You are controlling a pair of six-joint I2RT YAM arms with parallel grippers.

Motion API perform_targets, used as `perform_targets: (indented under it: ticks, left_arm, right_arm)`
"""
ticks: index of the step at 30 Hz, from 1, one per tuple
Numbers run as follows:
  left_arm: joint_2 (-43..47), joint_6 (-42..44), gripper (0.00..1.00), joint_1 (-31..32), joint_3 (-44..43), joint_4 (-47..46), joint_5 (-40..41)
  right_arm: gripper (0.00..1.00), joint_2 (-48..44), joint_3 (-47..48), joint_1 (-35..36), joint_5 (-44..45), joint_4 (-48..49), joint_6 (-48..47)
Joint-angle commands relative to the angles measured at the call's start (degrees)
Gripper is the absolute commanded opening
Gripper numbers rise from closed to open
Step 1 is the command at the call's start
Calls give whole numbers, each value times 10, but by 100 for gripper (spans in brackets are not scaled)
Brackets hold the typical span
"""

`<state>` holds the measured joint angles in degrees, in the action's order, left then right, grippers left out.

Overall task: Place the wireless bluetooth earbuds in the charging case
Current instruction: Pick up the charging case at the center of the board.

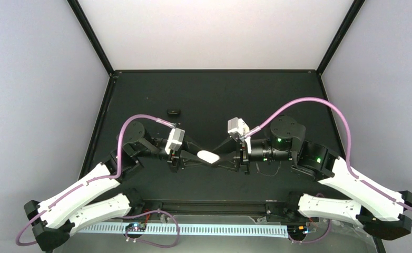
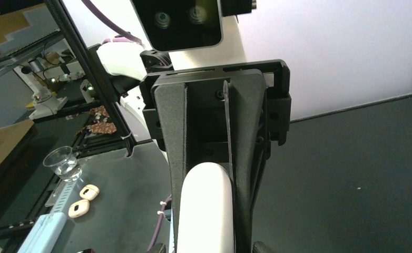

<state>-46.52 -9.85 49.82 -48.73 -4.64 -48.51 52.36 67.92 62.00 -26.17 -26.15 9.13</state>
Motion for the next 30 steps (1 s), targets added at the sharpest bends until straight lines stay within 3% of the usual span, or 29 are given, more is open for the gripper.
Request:
perform_targets:
  ticks: [1, 12, 18, 25, 28, 30]
  left_arm:
    - [-1, -6, 2, -1, -30, -28, -13]
    - [-1, -18, 6, -1, -25, -26, -9]
    - [-1, -29, 25, 0, -23, -29, 6]
    - [-4, -46, 38, -1, -21, -35, 21]
    - [-2, -58, 38, -1, -11, -55, 26]
    - [-1, -67, 29, -1, -3, -76, 26]
  right_arm:
    - [39, 3, 15, -1, -10, 1, 1]
    - [16, -16, -8, -1, 1, 37, 12]
    - [10, -23, -25, -1, -3, 71, 25]
    - [9, -43, -47, -1, 19, 107, 31]
    - [9, -44, -50, -2, 18, 115, 32]
    - [9, -42, -50, -1, 15, 116, 33]
